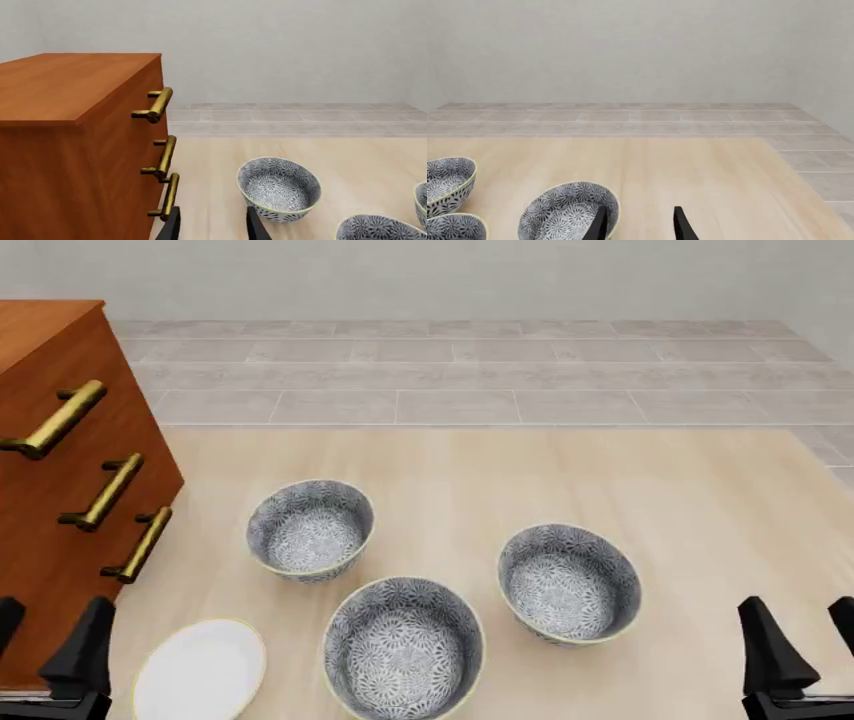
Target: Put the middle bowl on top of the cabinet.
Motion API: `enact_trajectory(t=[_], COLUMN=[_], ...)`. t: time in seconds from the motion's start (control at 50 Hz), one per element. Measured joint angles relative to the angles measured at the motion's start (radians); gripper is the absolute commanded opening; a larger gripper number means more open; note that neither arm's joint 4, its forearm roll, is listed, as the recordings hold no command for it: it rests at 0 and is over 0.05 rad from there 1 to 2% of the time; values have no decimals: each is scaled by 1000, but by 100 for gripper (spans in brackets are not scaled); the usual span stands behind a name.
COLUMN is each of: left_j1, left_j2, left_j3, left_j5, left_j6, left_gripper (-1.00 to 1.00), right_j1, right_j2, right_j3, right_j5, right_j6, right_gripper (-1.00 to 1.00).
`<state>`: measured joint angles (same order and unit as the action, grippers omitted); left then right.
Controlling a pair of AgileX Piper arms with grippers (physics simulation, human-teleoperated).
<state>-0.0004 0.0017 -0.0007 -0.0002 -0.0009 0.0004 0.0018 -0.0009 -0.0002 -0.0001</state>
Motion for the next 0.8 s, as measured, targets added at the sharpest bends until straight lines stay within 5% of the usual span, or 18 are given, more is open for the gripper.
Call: enact_trajectory(t=[0.42, 0.8], left_j1=[-24, -133], left_j2=[29, 234], left_j3=[-16, -84], left_j5=[-14, -123], left_j6=[5, 7], left_gripper=[100, 100], right_j1=[-1, -3], right_j2=[5, 4], right_j3=[-2, -3], right_j5=[0, -1], right_j6=[18, 28], right_gripper=[100, 100])
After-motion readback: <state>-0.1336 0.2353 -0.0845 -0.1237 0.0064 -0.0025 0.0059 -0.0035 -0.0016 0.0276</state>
